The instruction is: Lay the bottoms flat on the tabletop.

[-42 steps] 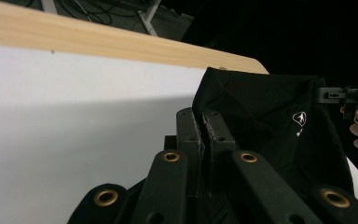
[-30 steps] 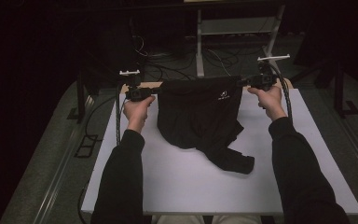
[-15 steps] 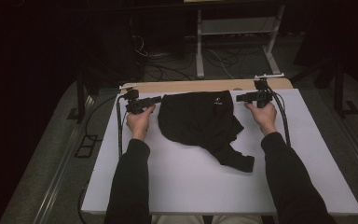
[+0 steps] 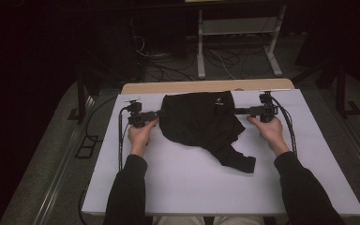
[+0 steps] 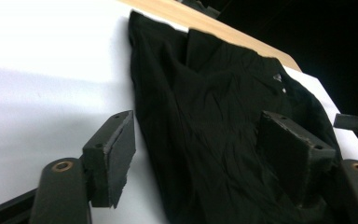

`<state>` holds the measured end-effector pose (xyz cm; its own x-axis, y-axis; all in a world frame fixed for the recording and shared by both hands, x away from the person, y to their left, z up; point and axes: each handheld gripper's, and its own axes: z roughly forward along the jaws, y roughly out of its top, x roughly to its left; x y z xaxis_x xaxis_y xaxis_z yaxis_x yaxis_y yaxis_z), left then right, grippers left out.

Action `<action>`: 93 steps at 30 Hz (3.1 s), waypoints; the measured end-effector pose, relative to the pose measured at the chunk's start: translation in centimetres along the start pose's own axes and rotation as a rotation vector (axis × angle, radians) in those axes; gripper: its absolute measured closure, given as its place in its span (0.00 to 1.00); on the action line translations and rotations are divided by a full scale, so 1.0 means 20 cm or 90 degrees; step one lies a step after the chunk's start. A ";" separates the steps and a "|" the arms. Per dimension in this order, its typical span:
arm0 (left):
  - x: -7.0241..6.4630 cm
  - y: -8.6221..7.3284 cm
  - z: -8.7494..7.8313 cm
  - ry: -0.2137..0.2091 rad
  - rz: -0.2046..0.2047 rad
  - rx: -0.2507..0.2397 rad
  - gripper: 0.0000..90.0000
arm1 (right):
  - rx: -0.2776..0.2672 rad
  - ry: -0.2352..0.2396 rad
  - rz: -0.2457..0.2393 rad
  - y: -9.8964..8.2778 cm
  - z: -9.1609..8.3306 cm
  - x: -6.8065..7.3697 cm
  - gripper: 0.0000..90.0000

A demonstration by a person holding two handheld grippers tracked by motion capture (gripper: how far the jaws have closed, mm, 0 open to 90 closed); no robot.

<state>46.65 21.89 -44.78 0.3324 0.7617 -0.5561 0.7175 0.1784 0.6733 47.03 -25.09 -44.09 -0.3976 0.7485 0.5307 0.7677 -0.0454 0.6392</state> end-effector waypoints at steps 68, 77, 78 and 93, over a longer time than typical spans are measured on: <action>-0.61 0.02 0.10 0.033 0.204 0.053 0.99 | 0.012 -0.049 -0.030 -0.20 -0.28 0.01 0.97; -0.73 0.17 0.46 -0.005 0.199 0.043 0.99 | 0.038 -0.082 0.002 -0.23 -0.22 -0.05 0.97; -0.73 0.17 0.46 -0.005 0.199 0.043 0.99 | 0.038 -0.082 0.002 -0.23 -0.22 -0.05 0.97; -0.60 0.00 0.22 -0.037 0.178 0.014 0.48 | 0.056 -0.096 0.002 -0.25 -0.18 -0.08 0.97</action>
<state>45.32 9.87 -40.28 0.5533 0.7429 -0.3768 0.6054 -0.0479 0.7945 41.99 -28.38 -46.19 -0.3199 0.8398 0.4386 0.8129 0.0055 0.5824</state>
